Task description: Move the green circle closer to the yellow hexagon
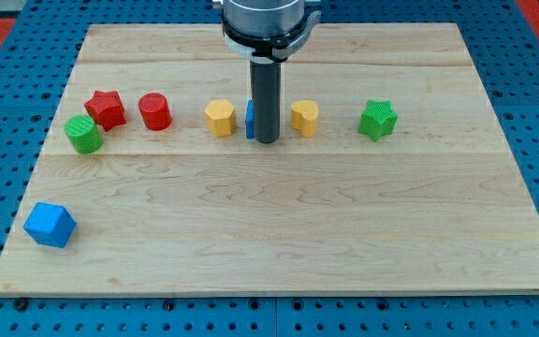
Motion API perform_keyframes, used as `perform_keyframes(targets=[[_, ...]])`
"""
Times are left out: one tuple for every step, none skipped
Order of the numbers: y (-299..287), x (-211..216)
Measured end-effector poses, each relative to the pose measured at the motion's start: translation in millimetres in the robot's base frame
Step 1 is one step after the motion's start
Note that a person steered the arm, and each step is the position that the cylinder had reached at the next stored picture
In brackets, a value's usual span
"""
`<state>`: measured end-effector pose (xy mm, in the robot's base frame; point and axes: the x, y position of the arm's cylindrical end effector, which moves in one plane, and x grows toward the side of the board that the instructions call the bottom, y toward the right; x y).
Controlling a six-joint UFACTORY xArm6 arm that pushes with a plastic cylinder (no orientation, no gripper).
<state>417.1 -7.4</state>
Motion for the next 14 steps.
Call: perform_keyframes(targets=[[-10.0, 23.0], [-96.0, 54.9], [-235.5, 69.1], [-293.7, 69.9], [-280.2, 31.2], [-270.9, 7.1], [-297.6, 4.2], [-250.9, 4.2], [-184.9, 6.1], [-153.3, 19.8], [-127.1, 22.6], [-125.0, 31.2], [-118.9, 34.7], [-118.5, 19.5]])
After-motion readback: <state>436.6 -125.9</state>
